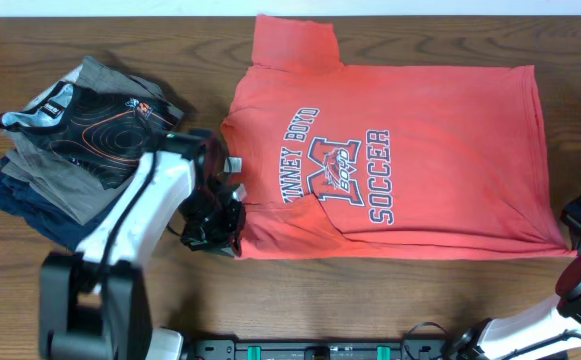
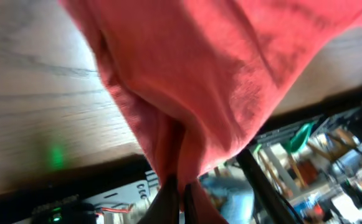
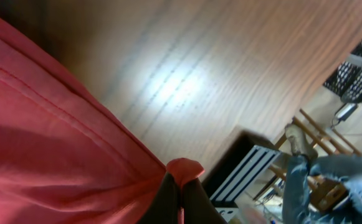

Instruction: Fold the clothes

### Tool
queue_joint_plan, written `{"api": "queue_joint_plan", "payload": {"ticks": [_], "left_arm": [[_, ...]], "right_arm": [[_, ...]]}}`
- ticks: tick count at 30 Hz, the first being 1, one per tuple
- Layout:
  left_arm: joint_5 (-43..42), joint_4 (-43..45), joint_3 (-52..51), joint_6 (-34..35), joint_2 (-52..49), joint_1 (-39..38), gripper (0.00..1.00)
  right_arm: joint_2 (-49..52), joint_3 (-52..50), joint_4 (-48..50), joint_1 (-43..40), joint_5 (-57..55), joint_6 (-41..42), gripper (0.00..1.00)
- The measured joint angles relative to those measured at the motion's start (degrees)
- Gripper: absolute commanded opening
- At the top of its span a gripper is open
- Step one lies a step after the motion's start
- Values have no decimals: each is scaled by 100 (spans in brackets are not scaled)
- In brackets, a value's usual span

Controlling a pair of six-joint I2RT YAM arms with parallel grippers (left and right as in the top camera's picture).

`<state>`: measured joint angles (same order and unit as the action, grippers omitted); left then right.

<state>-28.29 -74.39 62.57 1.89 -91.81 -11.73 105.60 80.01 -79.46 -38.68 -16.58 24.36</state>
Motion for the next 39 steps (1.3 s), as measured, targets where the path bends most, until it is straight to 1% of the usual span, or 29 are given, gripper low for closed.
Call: {"api": "queue_joint_plan", "payload": {"ticks": [3,6,9,12,16,19,24,29,34,39], "left_arm": [[203,284,-33,247,492,-2,6],[369,957,-35,426,850,0,6],[485,1790,-33,514,938,0,6],[708,2498,-35,619,852,0,6],[1226,3322,-35,911,573,0,6],[1480,3814,-35,1056,271,-2,6],[1676,4546,-37,1182,-260,7,6],[1725,5219,-42,1316,-601,44,6],[1764,5779,-42,1344,-647,44,6],[1779,6046,-42,1357,-647,42,6]], "right_arm": [[0,0,24,-20,39,39,1],[0,-2,289,-15,260,22,1],[-2,-4,673,42,592,-105,1],[-2,-7,1084,168,916,-225,1],[-2,-15,1766,278,1322,-308,1],[-2,-17,2269,304,1641,-330,1],[-2,-22,2938,369,1969,-361,1],[-2,-22,3309,496,2072,-363,1],[-2,-22,3510,529,2107,-363,1],[-2,-22,3633,529,2081,-361,1]]}}
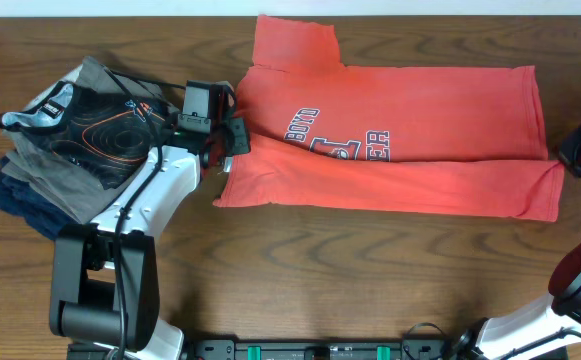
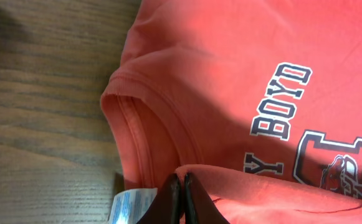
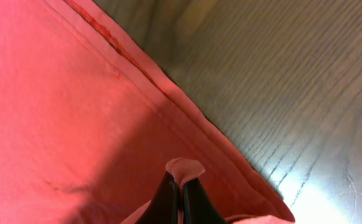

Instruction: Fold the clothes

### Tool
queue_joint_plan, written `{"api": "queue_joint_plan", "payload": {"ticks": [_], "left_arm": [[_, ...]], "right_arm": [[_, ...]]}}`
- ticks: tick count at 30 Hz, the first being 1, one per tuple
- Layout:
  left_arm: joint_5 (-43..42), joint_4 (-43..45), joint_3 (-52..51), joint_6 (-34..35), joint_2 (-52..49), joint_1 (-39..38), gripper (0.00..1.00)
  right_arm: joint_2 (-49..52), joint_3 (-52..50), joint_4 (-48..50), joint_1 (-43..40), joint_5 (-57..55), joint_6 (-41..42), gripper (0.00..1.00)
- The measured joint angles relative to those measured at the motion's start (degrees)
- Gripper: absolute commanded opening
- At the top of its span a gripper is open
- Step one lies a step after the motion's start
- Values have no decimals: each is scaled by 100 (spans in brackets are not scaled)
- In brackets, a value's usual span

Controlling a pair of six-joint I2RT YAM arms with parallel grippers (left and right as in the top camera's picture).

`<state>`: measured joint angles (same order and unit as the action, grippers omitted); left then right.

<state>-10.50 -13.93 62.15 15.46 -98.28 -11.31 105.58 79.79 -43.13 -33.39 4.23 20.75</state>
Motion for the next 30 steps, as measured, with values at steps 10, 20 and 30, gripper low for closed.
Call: {"api": "queue_joint_plan", "payload": {"ticks": [10,20,30], "left_arm": [[44,-616,-2,68,0,7,55],[44,-2127,-15,66,0,4,55],[44,-1974,-391,66,0,7,55]], "right_arm": [[55,0,-87,0,-85,-63,56],[55,-275,-1174,0,-557,-59,58],[114,-1281,68,-2,-669,50,56]]}}
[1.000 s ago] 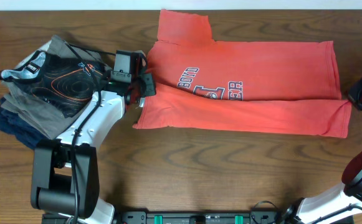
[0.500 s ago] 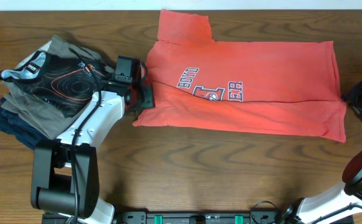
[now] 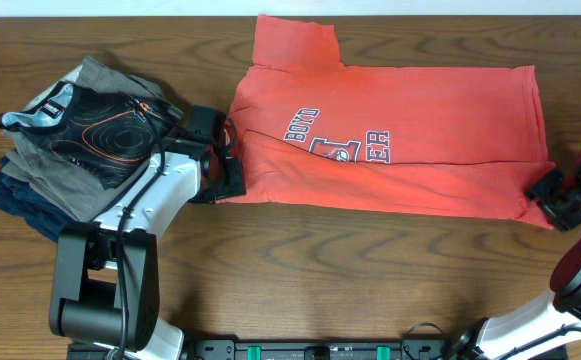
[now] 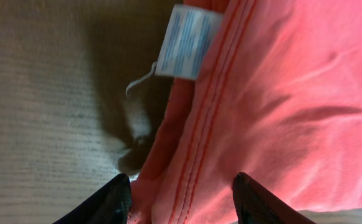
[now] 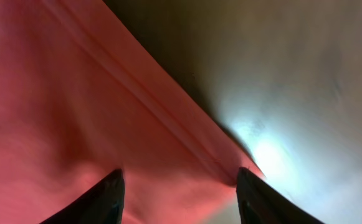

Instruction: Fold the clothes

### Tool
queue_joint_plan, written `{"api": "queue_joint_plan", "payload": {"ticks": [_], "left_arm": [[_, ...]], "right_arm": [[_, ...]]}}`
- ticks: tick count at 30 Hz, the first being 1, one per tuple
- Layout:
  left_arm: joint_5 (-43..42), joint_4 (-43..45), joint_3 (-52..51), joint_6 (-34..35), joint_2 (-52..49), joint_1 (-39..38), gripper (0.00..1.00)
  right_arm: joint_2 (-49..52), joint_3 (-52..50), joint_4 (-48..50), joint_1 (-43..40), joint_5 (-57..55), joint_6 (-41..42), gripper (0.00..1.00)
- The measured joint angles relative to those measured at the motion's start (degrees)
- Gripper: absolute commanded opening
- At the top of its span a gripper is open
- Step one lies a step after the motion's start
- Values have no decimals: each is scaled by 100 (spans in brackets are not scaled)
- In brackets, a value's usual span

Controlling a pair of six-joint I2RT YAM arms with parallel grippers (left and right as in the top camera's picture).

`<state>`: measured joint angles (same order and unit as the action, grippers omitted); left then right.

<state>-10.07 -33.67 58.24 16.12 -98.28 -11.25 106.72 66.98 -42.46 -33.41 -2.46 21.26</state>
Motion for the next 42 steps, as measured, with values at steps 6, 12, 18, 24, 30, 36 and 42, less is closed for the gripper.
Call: {"api": "queue_joint_plan", "payload": {"ticks": [6,12,18,24,30,36,42], "left_arm": [[0,74,-11,0,0,0,55],[0,111,-11,0,0,0,55],[0,120,-11,2,0,0,55],[0,125,-11,0,0,0,55],[0,129,-11,0,0,0,56],[0,133,-11,0,0,0,56],[0,133,-11,2,0,-2,55]], "right_arm": [[0,289,739,0,570,13,57],[9,444,1397,0,704,-98,58],[306,446,1572,-2,699,-122,59],[732,446,1598,-9,629,-140,55],[745,450,1725,-9,586,-212,8],[745,450,1696,-9,566,-205,1],[726,450,1604,-11,566,-205,1]]}}
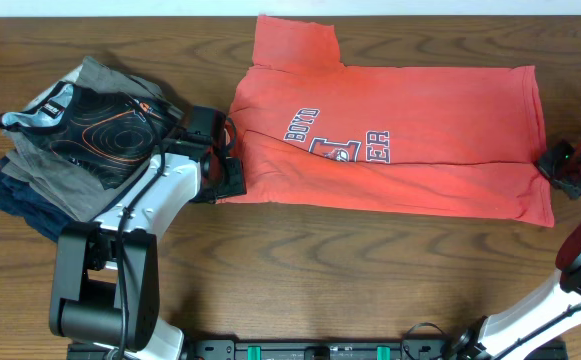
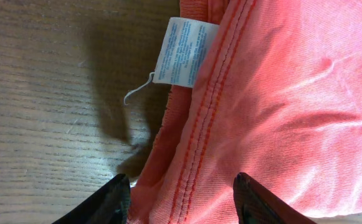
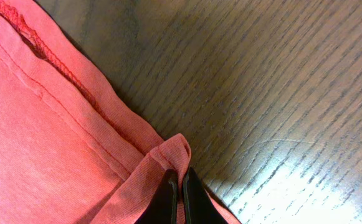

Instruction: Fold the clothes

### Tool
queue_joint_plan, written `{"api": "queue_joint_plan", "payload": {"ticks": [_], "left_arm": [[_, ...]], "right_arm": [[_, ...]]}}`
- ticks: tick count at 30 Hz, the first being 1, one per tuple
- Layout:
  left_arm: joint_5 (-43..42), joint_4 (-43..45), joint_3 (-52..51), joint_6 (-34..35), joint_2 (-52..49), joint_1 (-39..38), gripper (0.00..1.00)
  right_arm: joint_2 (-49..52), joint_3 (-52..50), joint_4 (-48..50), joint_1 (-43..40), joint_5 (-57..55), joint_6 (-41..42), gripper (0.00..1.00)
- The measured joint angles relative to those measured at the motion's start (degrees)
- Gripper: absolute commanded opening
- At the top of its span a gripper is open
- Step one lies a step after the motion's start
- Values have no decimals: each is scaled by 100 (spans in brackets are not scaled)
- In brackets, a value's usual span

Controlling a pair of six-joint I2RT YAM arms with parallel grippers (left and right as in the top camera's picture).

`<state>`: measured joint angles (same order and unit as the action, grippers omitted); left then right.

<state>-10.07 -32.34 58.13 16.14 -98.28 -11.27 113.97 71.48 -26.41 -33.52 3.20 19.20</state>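
The red T-shirt point(image 1: 390, 150) with "BOYD" lettering lies on the table, its near half folded up over the print. My left gripper point(image 1: 227, 183) is at the shirt's near left corner. In the left wrist view it point(image 2: 182, 182) stands open, with the stitched hem and a white care label point(image 2: 184, 51) between and ahead of its fingers. My right gripper point(image 1: 562, 170) is at the shirt's right edge. In the right wrist view it point(image 3: 177, 177) is shut on a small fold of the red hem.
A pile of dark and grey clothes point(image 1: 70, 140) sits at the left, close behind my left arm. The wooden table point(image 1: 370, 280) runs along the front, with the robot base at its near edge. One sleeve point(image 1: 295, 40) sticks out toward the back.
My right gripper was open at the shirt's near right corner; now it is farther back along the right edge and shut on the hem. The left gripper has stayed open in place.
First the shirt lay spread flat with both grippers shut on its near corners. Then the near half lay folded over the print, both still shut. Then both were open at the new near corners. Now the right one holds the right hem.
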Motion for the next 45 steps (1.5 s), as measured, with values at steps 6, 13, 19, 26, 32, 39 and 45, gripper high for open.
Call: {"api": "queue_joint_plan", "payload": {"ticks": [6,13,19,26,32,39,45], "left_arm": [[0,-2,0,-2,0,2,56],[0,0,0,-2,0,2,56],[0,0,0,0,0,2,56],[-2,-2,0,0,0,2,55],[-2,-111,-4,0,0,2,56],[0,-162,-4,17,0,2,61],[0,114,-160,17,0,2,62]], "right_arm": [[-472,0,101,0,11,0,1],[-868,7,348,15,278,-2,1],[-822,7,476,188,238,26,31],[-791,11,-81,256,-125,-13,50],[-791,11,-1731,118,-372,28,45],[-791,-299,-1849,-44,-623,74,40],[-811,-968,-1075,-42,-629,85,25]]}}
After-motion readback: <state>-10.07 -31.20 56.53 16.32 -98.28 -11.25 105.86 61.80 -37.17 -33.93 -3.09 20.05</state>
